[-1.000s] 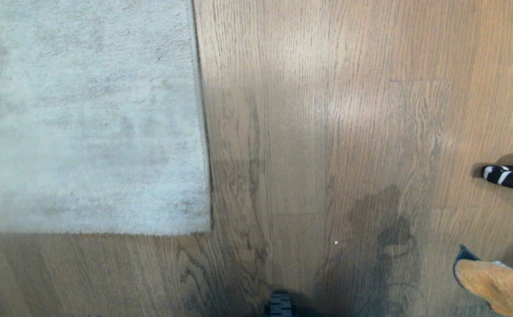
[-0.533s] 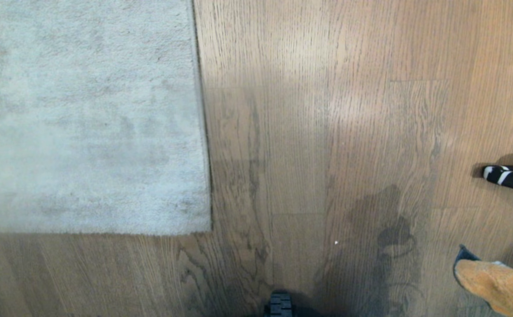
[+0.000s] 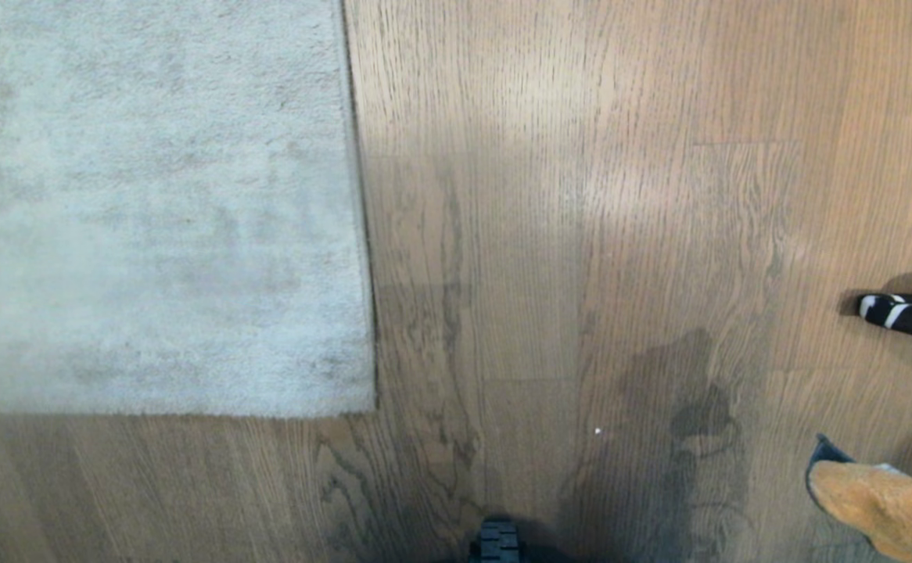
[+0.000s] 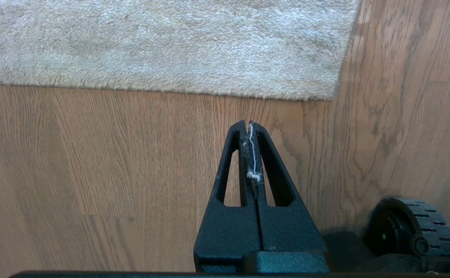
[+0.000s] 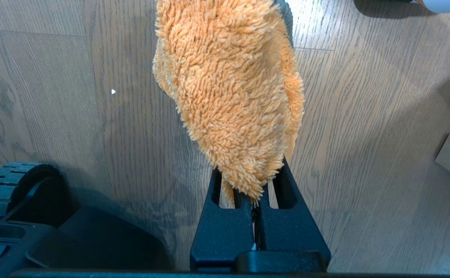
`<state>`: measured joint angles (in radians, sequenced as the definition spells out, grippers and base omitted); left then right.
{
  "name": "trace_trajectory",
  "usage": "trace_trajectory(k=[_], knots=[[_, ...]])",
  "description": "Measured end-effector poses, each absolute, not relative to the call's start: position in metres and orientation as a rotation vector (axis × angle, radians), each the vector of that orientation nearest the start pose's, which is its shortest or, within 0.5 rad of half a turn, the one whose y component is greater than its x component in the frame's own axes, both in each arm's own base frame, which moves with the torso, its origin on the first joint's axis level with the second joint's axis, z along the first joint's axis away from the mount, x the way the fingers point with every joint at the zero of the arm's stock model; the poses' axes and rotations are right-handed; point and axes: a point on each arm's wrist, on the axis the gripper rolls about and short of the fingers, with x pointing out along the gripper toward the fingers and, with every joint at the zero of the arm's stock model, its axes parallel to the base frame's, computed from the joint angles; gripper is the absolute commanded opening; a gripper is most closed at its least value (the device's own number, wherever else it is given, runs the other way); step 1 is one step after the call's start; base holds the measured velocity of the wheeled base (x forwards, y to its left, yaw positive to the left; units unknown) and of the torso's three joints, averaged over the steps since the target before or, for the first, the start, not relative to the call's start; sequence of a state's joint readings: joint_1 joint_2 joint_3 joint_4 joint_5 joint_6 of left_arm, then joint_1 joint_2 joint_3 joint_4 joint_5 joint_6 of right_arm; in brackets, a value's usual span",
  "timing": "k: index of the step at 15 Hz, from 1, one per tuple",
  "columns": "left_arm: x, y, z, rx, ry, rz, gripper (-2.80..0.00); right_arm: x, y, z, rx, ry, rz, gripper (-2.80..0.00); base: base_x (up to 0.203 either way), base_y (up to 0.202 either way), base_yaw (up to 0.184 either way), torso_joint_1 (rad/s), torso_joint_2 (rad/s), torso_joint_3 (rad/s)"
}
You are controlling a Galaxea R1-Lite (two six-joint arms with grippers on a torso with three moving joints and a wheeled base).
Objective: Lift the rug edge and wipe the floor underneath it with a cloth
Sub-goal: Lift up the carpet
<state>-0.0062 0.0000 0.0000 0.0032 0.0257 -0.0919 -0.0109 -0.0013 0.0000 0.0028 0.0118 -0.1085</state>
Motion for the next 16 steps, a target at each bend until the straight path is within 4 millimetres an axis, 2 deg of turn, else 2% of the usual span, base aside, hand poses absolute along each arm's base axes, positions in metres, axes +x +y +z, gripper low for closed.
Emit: trace_trajectory(k=[16], knots=[[-0.0228,0.0007,0.0750,-0.091,0.004,0.019,-2.80,-0.0229,0.0005,0.0751,-0.108,0.002,0.001,-2.80,0.000,0.000,0.000,0.000,0.00,0.000]])
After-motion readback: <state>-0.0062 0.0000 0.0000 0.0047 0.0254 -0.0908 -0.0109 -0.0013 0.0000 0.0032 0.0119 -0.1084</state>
